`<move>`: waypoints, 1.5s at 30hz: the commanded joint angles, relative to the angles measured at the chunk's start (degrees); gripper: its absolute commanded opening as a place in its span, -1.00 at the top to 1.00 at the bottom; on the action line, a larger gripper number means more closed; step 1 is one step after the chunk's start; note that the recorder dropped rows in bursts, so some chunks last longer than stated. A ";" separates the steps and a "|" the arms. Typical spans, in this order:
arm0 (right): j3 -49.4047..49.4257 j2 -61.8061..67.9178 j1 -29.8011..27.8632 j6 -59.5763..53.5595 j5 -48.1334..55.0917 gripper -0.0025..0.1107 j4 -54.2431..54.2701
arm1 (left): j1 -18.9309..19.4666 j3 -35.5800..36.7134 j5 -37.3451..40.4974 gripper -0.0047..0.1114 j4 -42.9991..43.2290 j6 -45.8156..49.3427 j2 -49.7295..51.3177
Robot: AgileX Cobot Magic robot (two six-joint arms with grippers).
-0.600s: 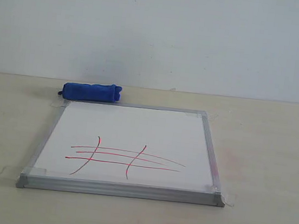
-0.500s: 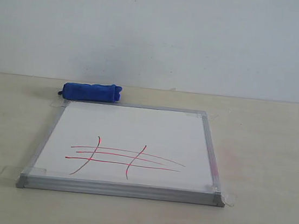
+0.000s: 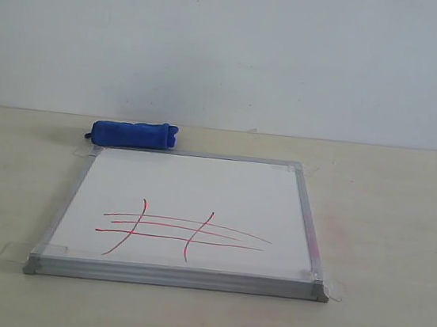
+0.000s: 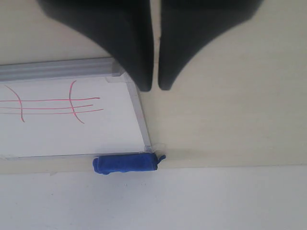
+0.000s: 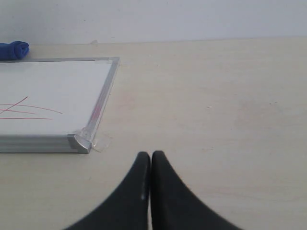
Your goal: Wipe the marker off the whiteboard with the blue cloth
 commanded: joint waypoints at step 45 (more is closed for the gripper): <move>-0.07 -0.23 -0.15 0.00 -0.36 0.96 -0.09 | 0.15 -9.37 -23.03 0.85 0.44 0.14 4.44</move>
